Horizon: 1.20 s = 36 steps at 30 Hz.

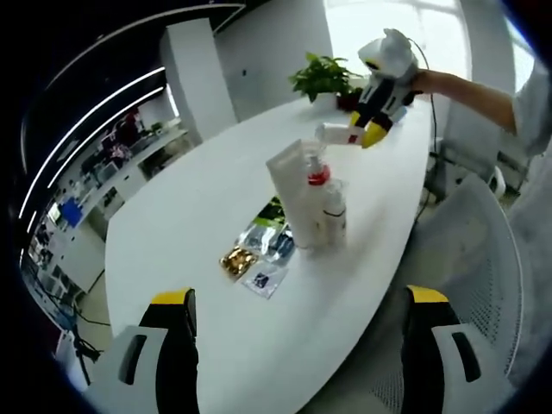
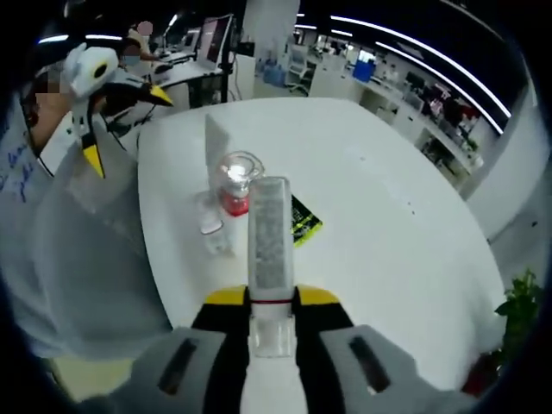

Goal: Arrange the skincare products in the storage area until every visible bottle or jar stands upright without overlapping.

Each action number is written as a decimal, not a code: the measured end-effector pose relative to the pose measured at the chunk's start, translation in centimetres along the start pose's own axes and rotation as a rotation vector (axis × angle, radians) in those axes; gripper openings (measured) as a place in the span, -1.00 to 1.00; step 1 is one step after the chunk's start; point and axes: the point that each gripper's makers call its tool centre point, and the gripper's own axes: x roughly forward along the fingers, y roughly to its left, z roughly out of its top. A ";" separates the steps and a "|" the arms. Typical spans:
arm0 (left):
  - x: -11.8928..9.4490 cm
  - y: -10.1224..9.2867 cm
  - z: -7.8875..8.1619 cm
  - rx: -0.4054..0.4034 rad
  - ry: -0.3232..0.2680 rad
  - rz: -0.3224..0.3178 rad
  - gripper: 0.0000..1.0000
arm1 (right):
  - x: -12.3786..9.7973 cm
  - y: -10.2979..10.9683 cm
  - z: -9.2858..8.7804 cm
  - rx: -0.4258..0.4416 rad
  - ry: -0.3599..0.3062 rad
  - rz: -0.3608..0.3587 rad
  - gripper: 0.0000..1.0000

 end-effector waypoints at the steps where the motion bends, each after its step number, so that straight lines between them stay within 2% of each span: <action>1: 0.1 -0.1 0.0 0.003 0.001 -0.001 0.94 | 0.0 0.1 0.0 -0.003 -0.001 0.001 -0.63; 7: 0.3 -0.6 0.5 0.023 -0.011 -0.023 0.94 | -0.3 1.0 0.3 -0.016 -0.006 0.023 -0.63; 16: 0.3 -0.7 0.2 0.024 -0.020 -0.032 0.94 | -0.4 3.8 1.8 -0.075 -0.007 0.064 -0.63; 26: 0.3 -0.9 -0.1 0.026 -0.020 -0.038 0.94 | 1.1 7.5 3.1 -0.123 -0.005 0.147 -0.63; 36: 1.0 -1.7 0.3 0.072 -0.019 -0.080 0.91 | 2.8 9.9 3.4 -0.161 0.016 0.216 -0.63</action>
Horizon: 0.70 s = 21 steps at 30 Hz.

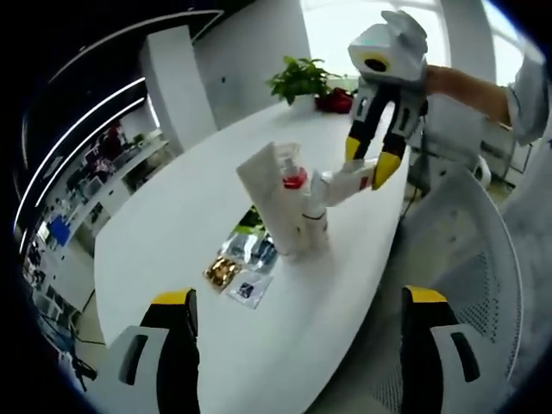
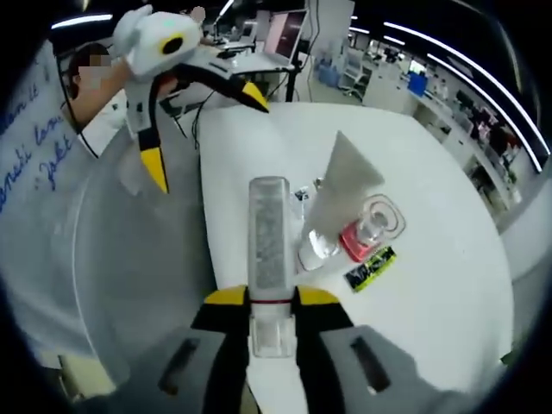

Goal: Arrange the skincare products in the storage area until every visible bottle or jar stands upright without overlapping.

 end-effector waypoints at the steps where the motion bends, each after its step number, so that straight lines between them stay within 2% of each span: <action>1: 0.1 -0.1 0.1 0.008 0.001 -0.004 0.89 | 0.2 0.1 0.0 -0.002 0.001 0.005 -0.62; 14: 2.1 -1.0 1.2 0.062 -0.006 -0.052 0.64 | 2.6 1.7 0.6 -0.048 0.027 0.081 -0.62; 21: 3.3 -2.2 1.7 0.104 0.001 -0.108 0.49 | 3.7 2.2 0.7 -0.081 0.050 0.110 -0.62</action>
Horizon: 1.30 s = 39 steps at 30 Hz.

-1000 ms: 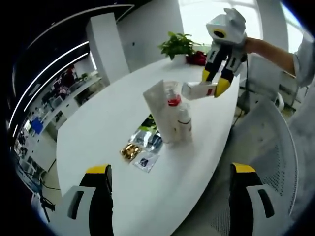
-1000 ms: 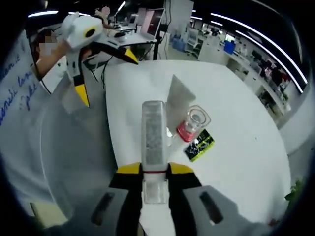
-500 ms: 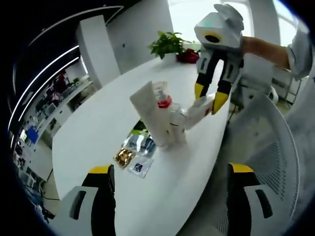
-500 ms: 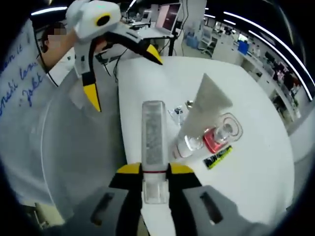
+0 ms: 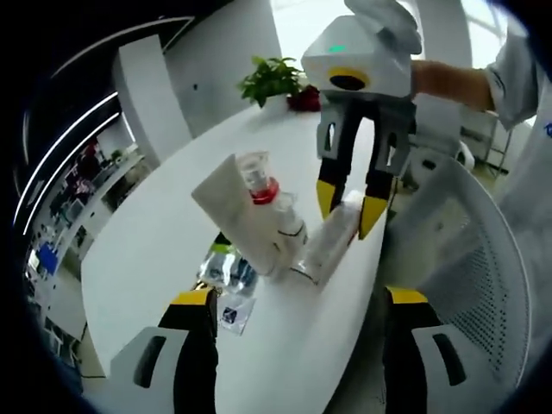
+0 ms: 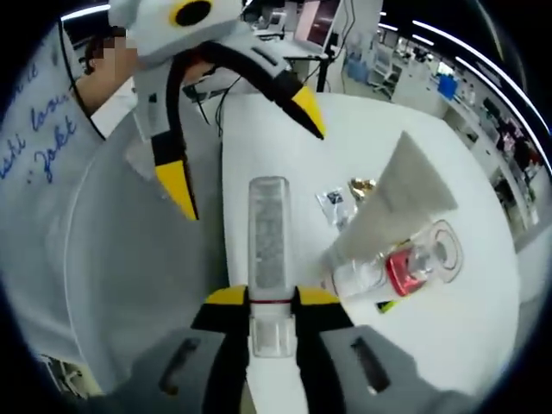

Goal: Arrange the skincare products in the storage area until every visible bottle or jar stands upright without overlapping.

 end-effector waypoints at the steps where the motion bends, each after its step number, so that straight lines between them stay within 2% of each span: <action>1: 0.2 -0.3 0.0 0.019 0.008 -0.019 0.46 | 0.2 0.0 0.1 -0.009 0.004 0.002 -0.62; 8: 1.3 -0.7 -0.1 0.044 0.029 -0.056 0.29 | 1.1 0.4 0.2 -0.054 0.034 0.044 -0.62; 20: 2.5 -1.6 0.0 0.069 0.047 -0.119 0.02 | 2.0 0.4 0.9 -0.091 0.042 0.076 -0.62; 27: 3.3 -2.2 -0.8 0.121 0.098 -0.147 -0.21 | 2.6 0.4 0.8 -0.113 0.058 0.090 -0.62; 31: 3.5 -2.4 -1.0 0.145 0.114 -0.155 -0.28 | 2.8 0.5 0.8 -0.120 0.063 0.101 -0.62; 39: 3.9 -2.8 -1.0 0.136 0.123 -0.178 -0.45 | 3.0 0.5 1.2 -0.153 0.076 0.114 -0.62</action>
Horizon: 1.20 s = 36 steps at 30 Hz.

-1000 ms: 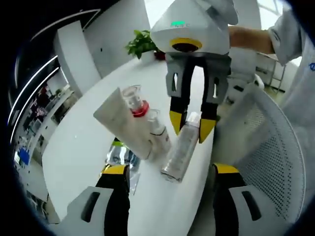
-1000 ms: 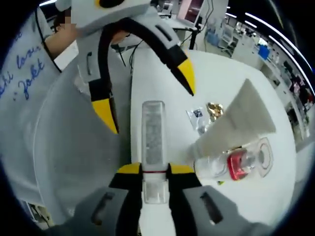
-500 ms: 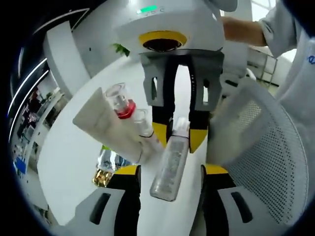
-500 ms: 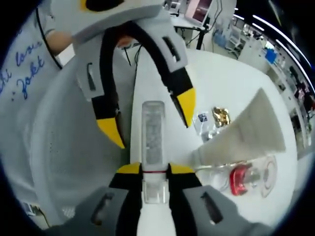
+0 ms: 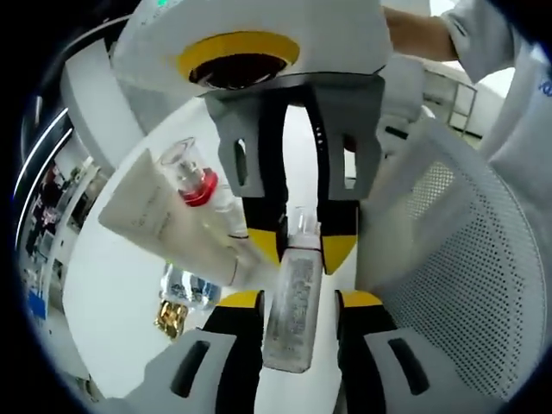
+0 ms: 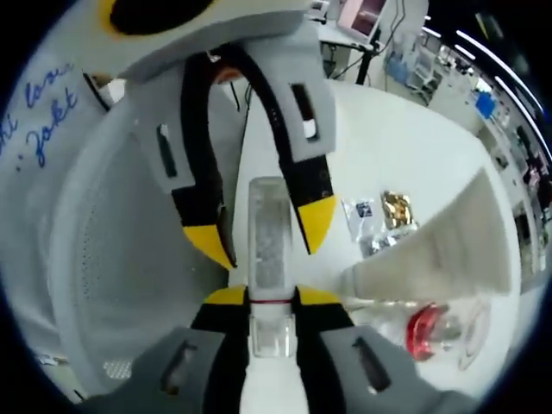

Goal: Arrange the skincare products in the storage area until every visible bottle or jar stands upright without overlapping.

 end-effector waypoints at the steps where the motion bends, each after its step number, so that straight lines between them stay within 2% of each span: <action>1: 0.0 0.0 0.0 0.001 0.002 0.001 -0.46 | 0.0 -0.1 0.1 -0.004 0.000 -0.001 -0.62; 7: 0.2 0.2 -0.4 -0.010 0.010 0.005 -0.47 | -0.1 -0.1 0.3 -0.016 -0.002 0.003 -0.62; 14: 0.4 0.3 -0.6 -0.031 0.013 0.005 -0.57 | -0.2 0.1 0.5 -0.029 -0.006 0.005 -0.62; 22: 0.6 0.4 -0.5 -0.059 -0.012 -0.001 -0.60 | -0.4 -0.1 0.3 -0.041 -0.001 -0.004 -0.61; 24: 0.7 0.3 -0.6 -0.074 -0.016 -0.014 -0.62 | -0.4 -0.1 0.3 -0.048 -0.009 -0.002 -0.61; 25: 0.7 0.3 -0.5 -0.046 -0.021 -0.005 -0.63 | -0.4 -0.2 0.3 -0.051 -0.013 -0.006 -0.60; 31: 0.6 0.1 -0.4 -0.043 -0.022 -0.003 -0.64 | -0.3 0.1 0.2 -0.063 -0.038 0.006 -0.59; 36: 0.6 -0.2 -0.5 -0.060 -0.031 -0.023 -0.65 | -0.2 0.2 -0.2 -0.019 -0.074 0.010 -0.57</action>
